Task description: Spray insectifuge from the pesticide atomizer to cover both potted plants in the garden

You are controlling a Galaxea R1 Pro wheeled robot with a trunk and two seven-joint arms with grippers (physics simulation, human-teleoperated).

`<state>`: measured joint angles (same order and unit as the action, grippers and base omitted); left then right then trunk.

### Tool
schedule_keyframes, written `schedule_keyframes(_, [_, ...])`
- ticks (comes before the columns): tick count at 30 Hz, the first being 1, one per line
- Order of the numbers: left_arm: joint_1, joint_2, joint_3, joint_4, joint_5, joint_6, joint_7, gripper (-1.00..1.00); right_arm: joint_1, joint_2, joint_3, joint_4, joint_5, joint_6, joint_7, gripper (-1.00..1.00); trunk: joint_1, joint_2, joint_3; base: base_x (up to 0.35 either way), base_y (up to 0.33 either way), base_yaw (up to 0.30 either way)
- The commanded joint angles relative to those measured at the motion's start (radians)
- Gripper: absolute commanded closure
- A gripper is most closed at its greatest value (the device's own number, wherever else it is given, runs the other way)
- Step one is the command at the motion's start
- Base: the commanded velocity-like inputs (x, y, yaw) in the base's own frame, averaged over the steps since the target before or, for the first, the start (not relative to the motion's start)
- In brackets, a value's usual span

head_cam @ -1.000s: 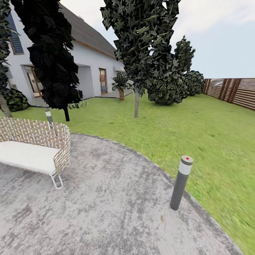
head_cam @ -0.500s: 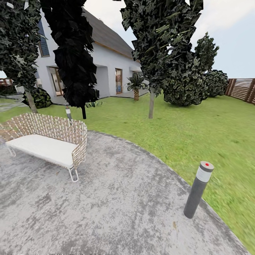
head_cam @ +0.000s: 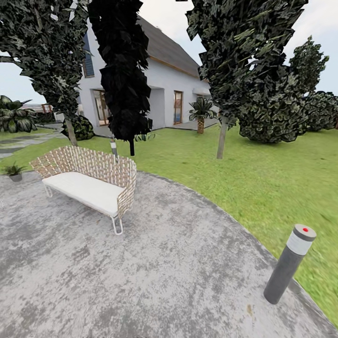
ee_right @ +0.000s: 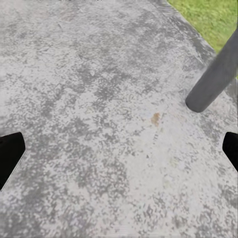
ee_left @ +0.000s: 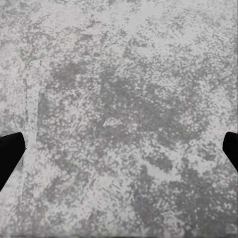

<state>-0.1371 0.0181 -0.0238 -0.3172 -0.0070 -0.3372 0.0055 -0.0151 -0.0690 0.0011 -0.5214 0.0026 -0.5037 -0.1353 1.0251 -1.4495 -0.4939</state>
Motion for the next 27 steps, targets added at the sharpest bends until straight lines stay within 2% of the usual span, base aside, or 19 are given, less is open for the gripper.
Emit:
schedule_keyframes(1, [-0.001, 0.000, -0.002, 0.001, -0.001, -0.003, 0.001, -1.00, 0.000, 0.000, 0.000, 0.000, 0.001, -0.003, -0.003, -1.00, 0.000, -0.001, -0.001, 0.000, 0.000, 0.283])
schedule_keyframes(27, [-0.001, 0.000, -0.003, 0.001, -0.001, -0.003, 0.001, -1.00, 0.000, 0.000, 0.000, 0.001, 0.001, -0.003, -0.003, -1.00, 0.000, -0.001, -0.001, 0.000, 0.000, 0.283])
